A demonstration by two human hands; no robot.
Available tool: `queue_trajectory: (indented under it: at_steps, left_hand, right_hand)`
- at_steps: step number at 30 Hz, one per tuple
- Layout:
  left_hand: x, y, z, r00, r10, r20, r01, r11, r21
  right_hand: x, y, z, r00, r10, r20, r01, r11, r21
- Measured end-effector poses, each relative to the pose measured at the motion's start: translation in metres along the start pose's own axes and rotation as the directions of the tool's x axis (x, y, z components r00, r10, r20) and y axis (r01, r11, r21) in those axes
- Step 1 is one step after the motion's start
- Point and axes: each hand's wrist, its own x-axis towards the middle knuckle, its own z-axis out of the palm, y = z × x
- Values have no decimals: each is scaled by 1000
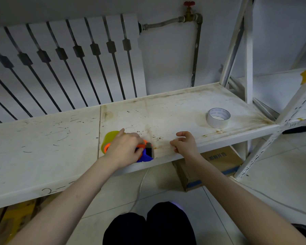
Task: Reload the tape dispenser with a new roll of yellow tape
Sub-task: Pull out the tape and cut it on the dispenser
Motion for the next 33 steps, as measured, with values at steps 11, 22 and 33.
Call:
queue_trajectory:
  at_steps: [11, 22, 33]
  left_hand:
    - [1, -13, 7, 998, 66, 5, -66, 996, -62]
    - [1, -14, 6, 998, 51, -38, -55, 992, -110]
    - [3, -14, 7, 996, 84, -32, -85, 996, -31]
  right_hand:
    - [-2, 5, 0, 998, 32, 61, -26, 995, -95]
    - [-14, 13, 2, 990, 38, 138, -30, 998, -57]
    - [-18, 20, 6, 987, 10, 158, -1, 999, -54]
